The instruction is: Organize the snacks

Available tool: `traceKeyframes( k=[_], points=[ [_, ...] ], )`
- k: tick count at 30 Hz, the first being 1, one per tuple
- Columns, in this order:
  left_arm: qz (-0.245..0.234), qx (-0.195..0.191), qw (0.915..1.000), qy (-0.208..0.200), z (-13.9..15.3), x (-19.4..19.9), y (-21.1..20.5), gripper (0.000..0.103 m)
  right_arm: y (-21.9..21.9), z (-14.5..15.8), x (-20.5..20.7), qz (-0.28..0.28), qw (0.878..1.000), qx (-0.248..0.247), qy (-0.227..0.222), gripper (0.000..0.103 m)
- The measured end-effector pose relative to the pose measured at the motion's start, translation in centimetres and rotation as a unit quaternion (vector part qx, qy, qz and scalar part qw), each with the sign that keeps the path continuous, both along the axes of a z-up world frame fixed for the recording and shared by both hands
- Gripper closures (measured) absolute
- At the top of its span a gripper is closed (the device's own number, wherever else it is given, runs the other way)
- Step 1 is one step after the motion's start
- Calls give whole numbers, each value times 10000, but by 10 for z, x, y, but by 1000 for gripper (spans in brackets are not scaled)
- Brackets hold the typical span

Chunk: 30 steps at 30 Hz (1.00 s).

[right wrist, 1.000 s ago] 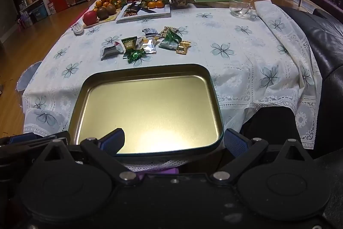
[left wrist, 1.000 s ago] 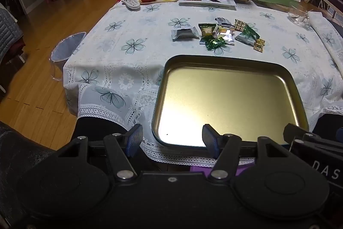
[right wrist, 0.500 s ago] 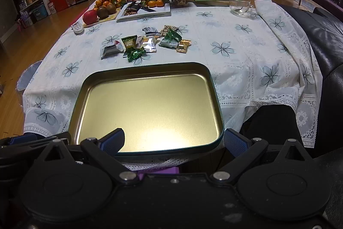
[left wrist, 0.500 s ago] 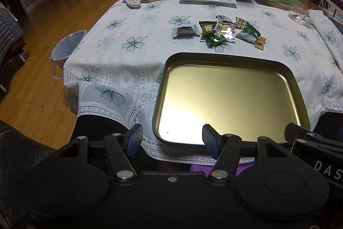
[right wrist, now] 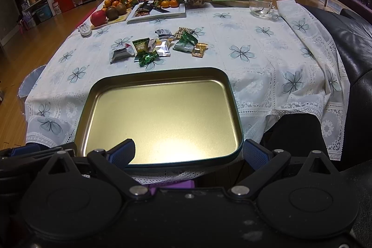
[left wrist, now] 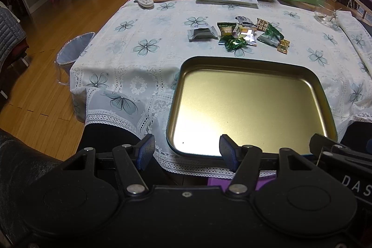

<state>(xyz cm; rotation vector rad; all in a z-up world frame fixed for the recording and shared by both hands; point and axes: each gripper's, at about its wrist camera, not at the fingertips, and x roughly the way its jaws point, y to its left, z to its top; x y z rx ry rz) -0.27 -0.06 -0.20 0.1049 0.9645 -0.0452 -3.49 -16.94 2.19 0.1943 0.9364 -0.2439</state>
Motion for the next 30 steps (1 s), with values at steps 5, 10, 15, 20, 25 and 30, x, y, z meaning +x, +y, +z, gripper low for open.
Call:
traceKeyframes(
  k=[5, 10, 15, 20, 25, 30],
  points=[
    [13, 19, 10000, 5, -2, 0, 2, 38, 0, 1, 0, -3, 10000, 1, -8, 0],
    [21, 54, 10000, -30, -3, -1, 4, 38, -1, 1, 0, -7, 10000, 47, -13, 0],
    [27, 38, 10000, -5, -2, -1, 3, 38, 1, -1, 3, 6, 10000, 53, 57, 0],
    [78, -17, 10000, 32, -1, 1, 3, 38, 2, 2, 4, 63, 10000, -14, 54, 0],
    [93, -46, 9999, 49, -1, 1, 3, 38, 2, 2, 4, 89, 9999, -28, 61, 0],
    [89, -49, 9999, 56, -1, 2, 3, 38, 2, 3, 2, 88, 9999, -55, 27, 0]
  ],
)
